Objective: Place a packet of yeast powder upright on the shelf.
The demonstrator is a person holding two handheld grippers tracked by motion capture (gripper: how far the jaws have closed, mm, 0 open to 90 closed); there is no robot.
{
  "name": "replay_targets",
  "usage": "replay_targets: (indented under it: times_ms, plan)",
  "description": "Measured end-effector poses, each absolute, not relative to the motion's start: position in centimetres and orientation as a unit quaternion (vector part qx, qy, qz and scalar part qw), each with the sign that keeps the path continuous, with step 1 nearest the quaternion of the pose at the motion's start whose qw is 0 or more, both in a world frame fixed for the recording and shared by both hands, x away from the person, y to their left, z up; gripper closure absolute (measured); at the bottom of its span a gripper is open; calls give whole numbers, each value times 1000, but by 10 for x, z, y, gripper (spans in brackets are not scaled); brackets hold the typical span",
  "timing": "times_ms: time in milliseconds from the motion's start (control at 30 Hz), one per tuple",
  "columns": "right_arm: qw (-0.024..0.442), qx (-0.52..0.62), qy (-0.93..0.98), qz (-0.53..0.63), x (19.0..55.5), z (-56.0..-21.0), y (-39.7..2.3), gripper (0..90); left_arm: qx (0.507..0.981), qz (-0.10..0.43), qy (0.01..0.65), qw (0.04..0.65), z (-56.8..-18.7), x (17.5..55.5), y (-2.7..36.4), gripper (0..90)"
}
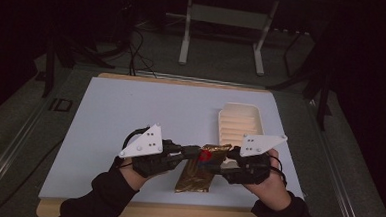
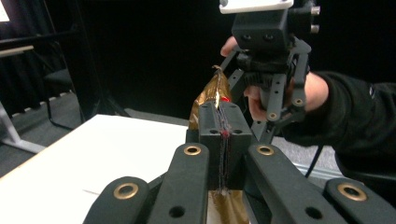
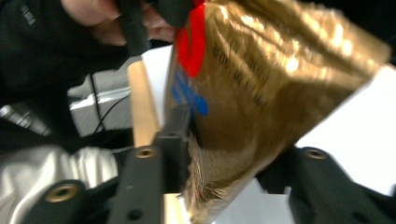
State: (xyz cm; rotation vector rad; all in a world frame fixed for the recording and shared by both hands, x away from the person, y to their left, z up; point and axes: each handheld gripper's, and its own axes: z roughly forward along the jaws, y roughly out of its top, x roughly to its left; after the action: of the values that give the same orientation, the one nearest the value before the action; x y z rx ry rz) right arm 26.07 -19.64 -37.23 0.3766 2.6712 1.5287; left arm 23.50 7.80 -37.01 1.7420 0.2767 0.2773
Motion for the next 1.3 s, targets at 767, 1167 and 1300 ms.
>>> replay_targets:
  times_ms: [767,1167,1300]
  plan:
    - [31,89,864,494,273,-356,-207,735,740,66,152,652,-368,240,98,347]
    - [89,74,849,515,293,-333,-239,735,749,91,179,632,-387,241,107,26]
    - [114,81,845,516,304,-327,-252,735,745,82,194,633,-395,243,113,26]
